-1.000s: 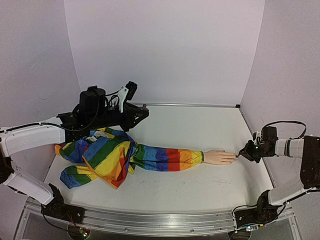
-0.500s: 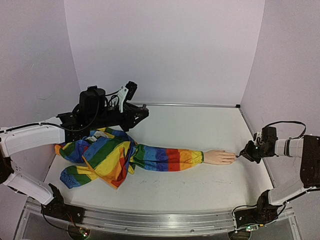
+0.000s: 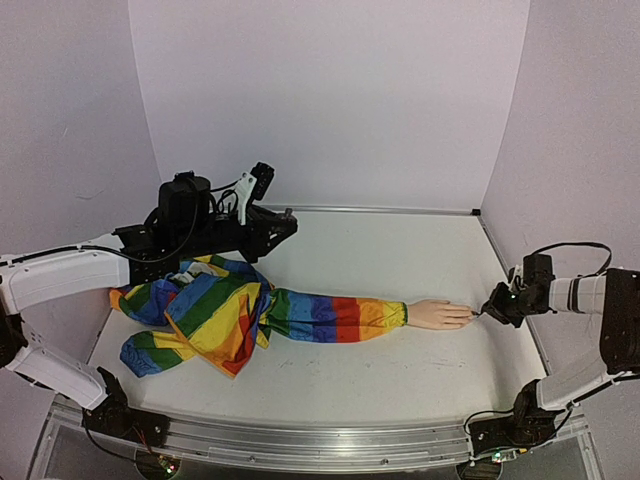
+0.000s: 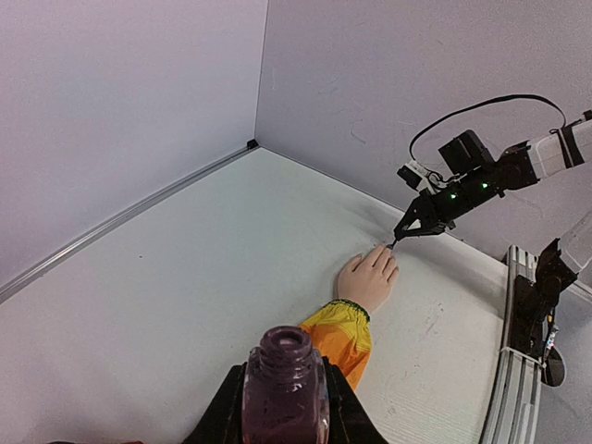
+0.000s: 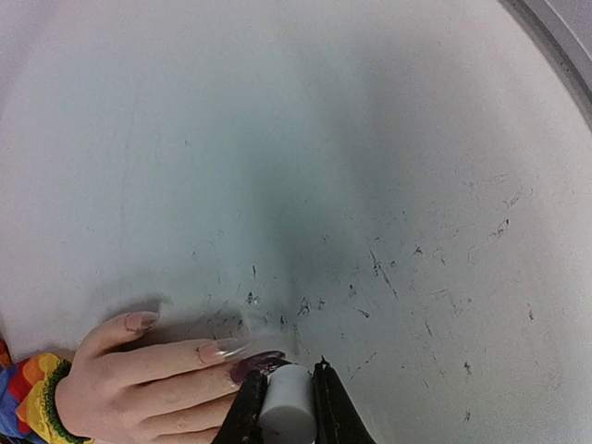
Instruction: Paint the nails
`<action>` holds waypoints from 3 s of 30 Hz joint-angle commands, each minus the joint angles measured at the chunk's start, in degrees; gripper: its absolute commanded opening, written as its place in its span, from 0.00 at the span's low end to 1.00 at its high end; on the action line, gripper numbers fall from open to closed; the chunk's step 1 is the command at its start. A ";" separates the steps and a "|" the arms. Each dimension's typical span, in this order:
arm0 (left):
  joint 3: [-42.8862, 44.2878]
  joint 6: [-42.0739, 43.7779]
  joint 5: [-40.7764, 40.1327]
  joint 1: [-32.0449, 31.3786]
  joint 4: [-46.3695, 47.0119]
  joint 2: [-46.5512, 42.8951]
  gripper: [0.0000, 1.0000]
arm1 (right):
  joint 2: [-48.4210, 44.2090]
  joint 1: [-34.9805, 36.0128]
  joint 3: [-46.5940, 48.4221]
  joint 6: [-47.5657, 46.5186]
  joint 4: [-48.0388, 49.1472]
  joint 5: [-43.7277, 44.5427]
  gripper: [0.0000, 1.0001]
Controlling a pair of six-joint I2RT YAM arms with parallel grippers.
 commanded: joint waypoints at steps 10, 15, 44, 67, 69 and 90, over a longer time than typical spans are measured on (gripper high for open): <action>1.64 -0.11 -0.61 -0.26 2.55 -2.03 0.00 | -4.91 -0.26 -0.21 0.07 -1.12 -1.69 0.00; 1.53 -0.23 -0.46 -0.30 2.57 -2.27 0.00 | -3.34 -0.26 0.02 -0.43 -0.82 -4.43 0.00; 1.35 -0.27 -0.31 -0.35 2.52 -2.50 0.00 | -0.98 -0.15 0.28 -0.68 -0.42 -6.03 0.00; 1.28 -0.27 -0.47 -0.35 2.47 -2.51 0.00 | -1.83 -0.08 -0.23 -0.74 0.24 -5.00 0.00; 1.31 -0.27 -0.47 -0.35 2.49 -2.56 0.00 | -1.85 -0.07 -0.20 -0.50 0.16 -4.27 0.00; 1.12 0.07 -1.04 -0.35 2.50 -2.91 0.00 | -1.15 -0.09 0.37 -0.15 0.06 1.16 0.00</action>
